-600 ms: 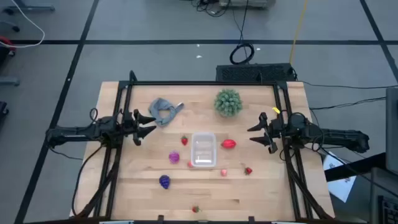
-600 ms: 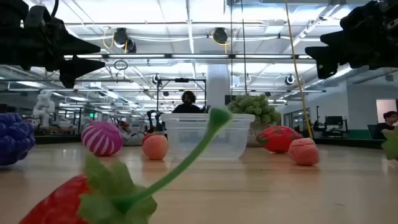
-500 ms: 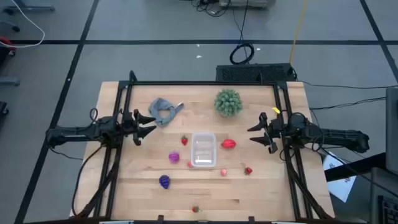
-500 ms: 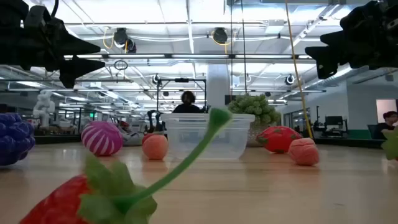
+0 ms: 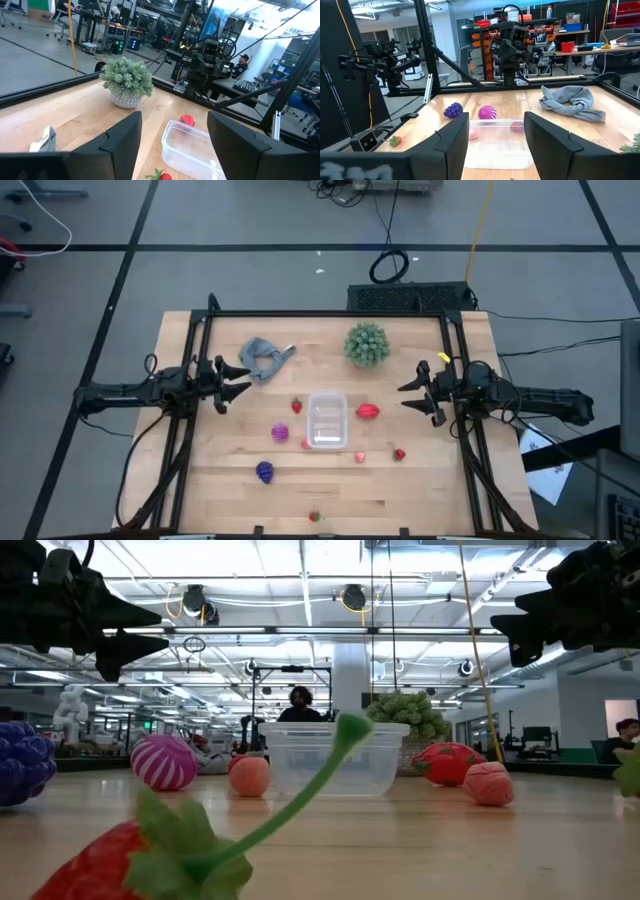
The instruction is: Pick and placing Produce into tupperware
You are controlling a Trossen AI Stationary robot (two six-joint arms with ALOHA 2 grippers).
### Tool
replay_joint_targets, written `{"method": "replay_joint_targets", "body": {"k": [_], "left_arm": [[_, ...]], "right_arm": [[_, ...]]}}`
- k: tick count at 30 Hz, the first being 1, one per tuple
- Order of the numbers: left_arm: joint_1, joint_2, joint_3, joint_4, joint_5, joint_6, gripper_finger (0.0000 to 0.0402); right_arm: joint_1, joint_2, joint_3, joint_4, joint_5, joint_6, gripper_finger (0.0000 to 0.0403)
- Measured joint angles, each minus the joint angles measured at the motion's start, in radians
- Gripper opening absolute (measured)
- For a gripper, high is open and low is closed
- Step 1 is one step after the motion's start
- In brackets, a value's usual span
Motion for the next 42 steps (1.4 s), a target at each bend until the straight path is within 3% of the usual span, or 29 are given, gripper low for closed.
{"method": "replay_joint_targets", "body": {"k": [42], "left_arm": [[0.0, 0.0, 0.0, 0.0, 0.0, 0.0, 0.0232]], "right_arm": [[0.0, 0.0, 0.0, 0.0, 0.0, 0.0, 0.0183]]}}
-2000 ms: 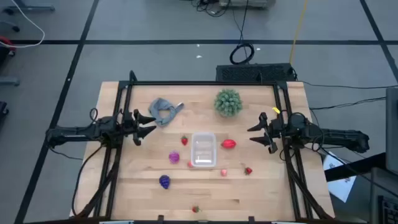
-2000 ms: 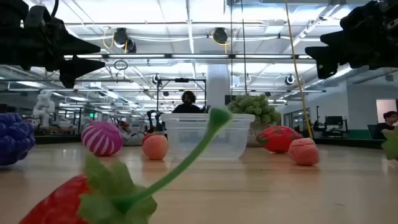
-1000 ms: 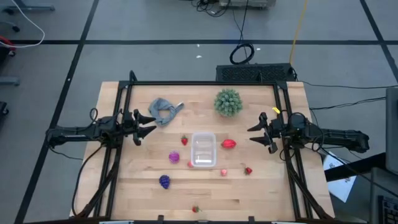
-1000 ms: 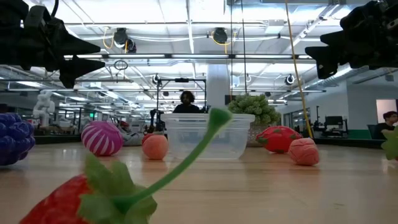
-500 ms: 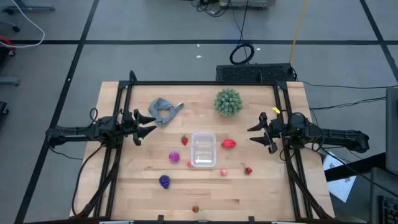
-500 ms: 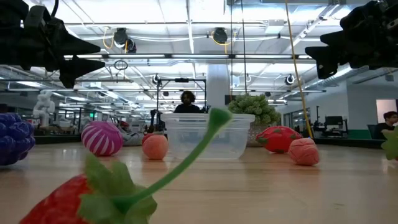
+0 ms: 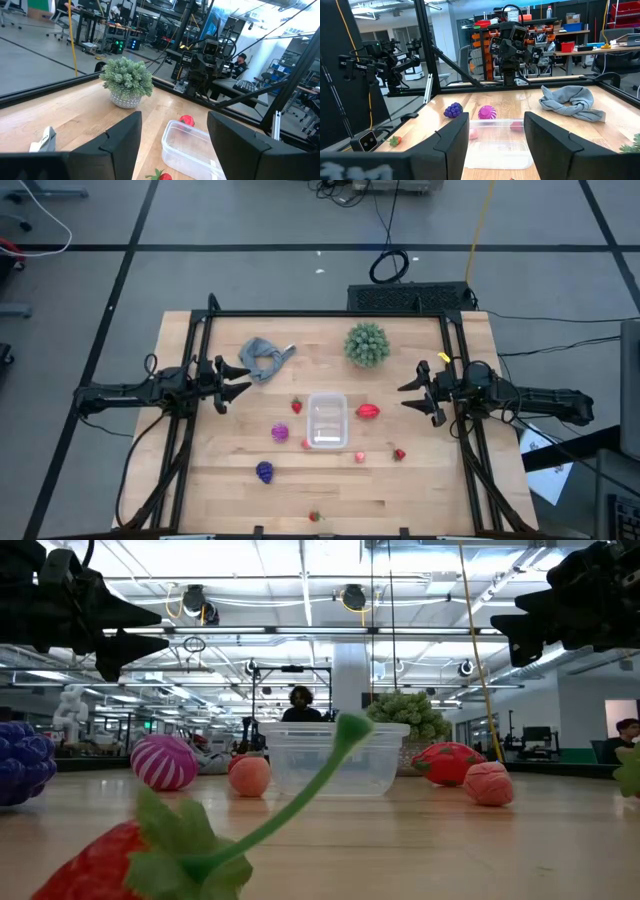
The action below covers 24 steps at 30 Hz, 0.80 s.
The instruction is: Pick and placing Produce into tupperware
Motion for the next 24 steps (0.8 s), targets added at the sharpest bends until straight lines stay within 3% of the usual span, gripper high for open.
{"method": "replay_joint_targets", "body": {"k": [16, 24], "left_arm": [[0.0, 0.0, 0.0, 0.0, 0.0, 0.0, 0.0232], [0.0, 0.0, 0.0, 0.0, 0.0, 0.0, 0.0232]], "right_arm": [[0.0, 0.0, 0.0, 0.059, 0.0, 0.001, 0.0183], [0.008, 0.0, 0.0, 0.31, -0.006, 0.377, 0.0183]]}}
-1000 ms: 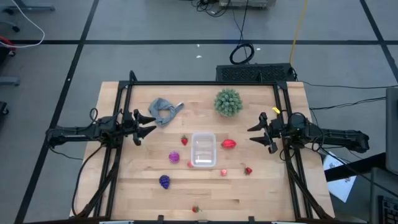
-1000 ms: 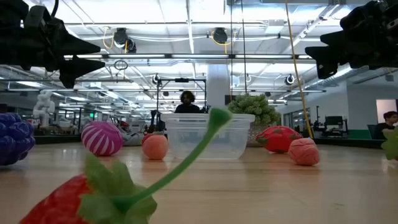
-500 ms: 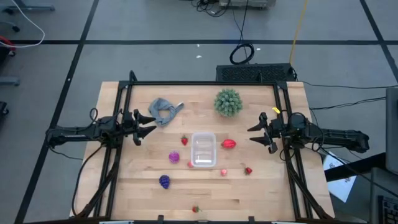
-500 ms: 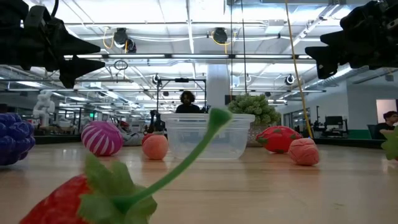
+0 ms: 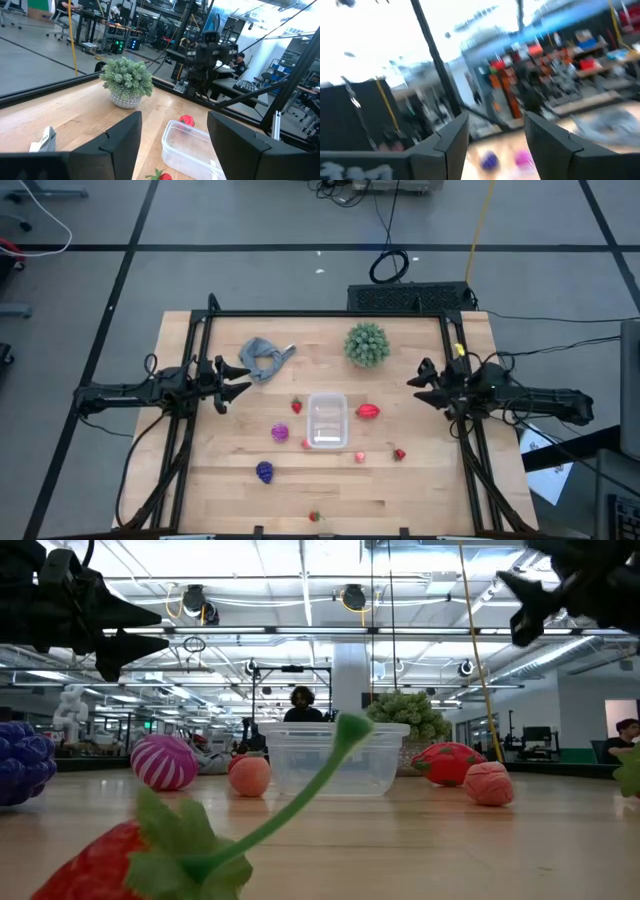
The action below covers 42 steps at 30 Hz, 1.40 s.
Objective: Pick and placing Produce into tupperware
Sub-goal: Put the onion into the transparent bin
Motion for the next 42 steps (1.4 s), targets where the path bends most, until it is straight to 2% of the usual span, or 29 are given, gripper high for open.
{"method": "replay_joint_targets", "body": {"k": [4, 6, 9, 13, 17, 28, 31, 35, 42], "left_arm": [[0.0, 0.0, 0.0, 0.001, 0.0, -0.003, 0.0232], [0.0, 0.0, 0.0, 0.014, 0.0, -0.028, 0.0232], [0.0, 0.0, 0.0, 0.053, 0.0, -0.115, 0.0232], [-0.002, 0.0, 0.0, 0.159, 0.008, -0.147, 0.0232], [-0.015, 0.0, 0.0, 0.189, 0.054, -0.152, 0.0232], [-0.021, 0.016, 0.032, 0.218, 0.089, -0.104, 0.0232], [-0.021, 0.057, 0.093, 0.182, 0.126, -0.056, 0.0232], [-0.021, 0.163, 0.257, -0.026, 0.13, -0.007, 0.0232], [-0.021, 0.506, 0.583, -0.357, 0.102, -0.018, 0.0232]], "right_arm": [[0.017, 0.002, 0.048, 0.025, -0.081, -0.015, 0.0183], [0.028, 0.014, 0.088, -0.043, -0.125, -0.07, 0.0183], [0.04, 0.042, 0.176, -0.178, -0.129, -0.155, 0.0183], [0.046, 0.115, 0.263, -0.405, -0.127, -0.27, 0.0183], [0.046, 0.196, 0.324, -0.375, -0.127, -0.349, 0.0183], [0.046, 0.476, 0.588, -0.37, -0.12, -0.499, 0.0183], [0.046, 0.567, 0.641, -0.371, -0.045, -0.522, 0.0183], [0.031, 0.677, 0.694, -0.371, 0.073, -0.545, 0.0183], [-0.023, 0.794, 0.727, -0.375, 0.089, -0.466, 0.0183]]}}
